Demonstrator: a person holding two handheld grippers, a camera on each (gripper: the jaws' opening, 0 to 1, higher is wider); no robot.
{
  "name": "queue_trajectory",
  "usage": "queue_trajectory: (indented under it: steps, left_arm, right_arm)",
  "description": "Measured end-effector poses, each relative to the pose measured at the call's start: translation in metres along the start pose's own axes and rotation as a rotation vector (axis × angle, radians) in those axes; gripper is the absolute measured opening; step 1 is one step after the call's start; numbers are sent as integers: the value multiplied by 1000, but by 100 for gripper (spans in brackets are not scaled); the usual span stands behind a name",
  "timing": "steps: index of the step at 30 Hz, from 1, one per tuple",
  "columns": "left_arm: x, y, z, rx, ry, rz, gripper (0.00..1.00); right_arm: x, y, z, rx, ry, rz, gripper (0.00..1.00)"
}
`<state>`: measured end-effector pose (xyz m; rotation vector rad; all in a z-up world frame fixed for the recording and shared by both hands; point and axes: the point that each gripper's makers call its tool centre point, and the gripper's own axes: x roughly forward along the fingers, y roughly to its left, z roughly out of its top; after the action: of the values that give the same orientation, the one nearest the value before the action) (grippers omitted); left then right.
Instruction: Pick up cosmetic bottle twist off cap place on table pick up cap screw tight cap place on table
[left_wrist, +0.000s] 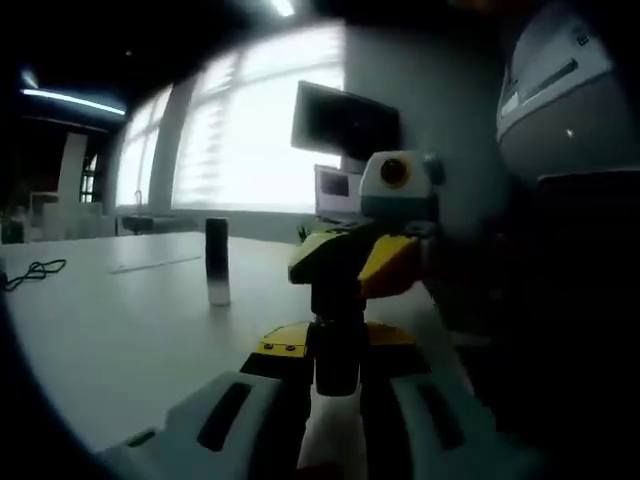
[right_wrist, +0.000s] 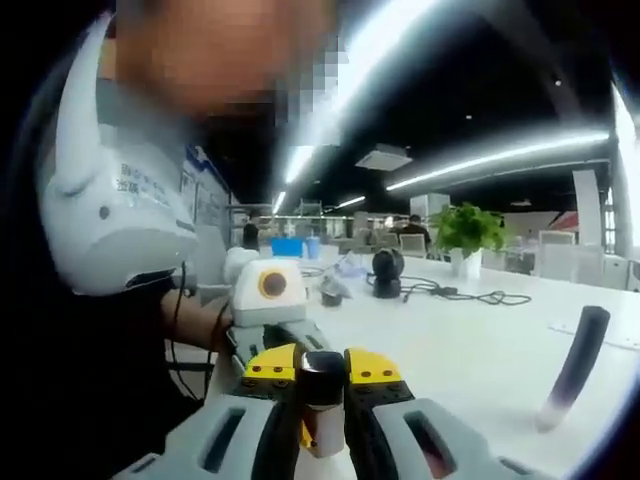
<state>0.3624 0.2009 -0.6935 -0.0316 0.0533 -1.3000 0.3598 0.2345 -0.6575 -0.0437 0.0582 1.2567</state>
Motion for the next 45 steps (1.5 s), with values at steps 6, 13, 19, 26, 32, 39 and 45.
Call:
queue_trajectory:
  steps: [6, 13, 19, 26, 32, 39, 45]
  left_arm:
    - [0, -7, -1, -22, 5, -48, 7]
    - [2, -18, -5, -21, 27, -106, 7]
    - [1, -23, -5, -38, 31, -148, 7]
    - [1, -27, -5, -32, 36, -162, 7]
    - [2, -28, -6, -23, 40, -167, 7]
    - [2, -23, -6, -20, 37, -136, 8]
    - [4, -8, -6, -5, 33, -59, 8]
  right_arm:
    - [-2, 6, 0, 22, -2, 68, 10]
    - [-6, 19, -5, 51, 14, 193, 10]
    - [-5, 21, -5, 39, 16, 238, 10]
    - [-4, 25, -6, 39, 27, 266, 10]
    - [-3, 28, -7, 29, 29, 273, 10]
    - [-3, 23, -7, 27, 25, 250, 11]
    - [2, 10, -2, 42, -40, 154, 29]
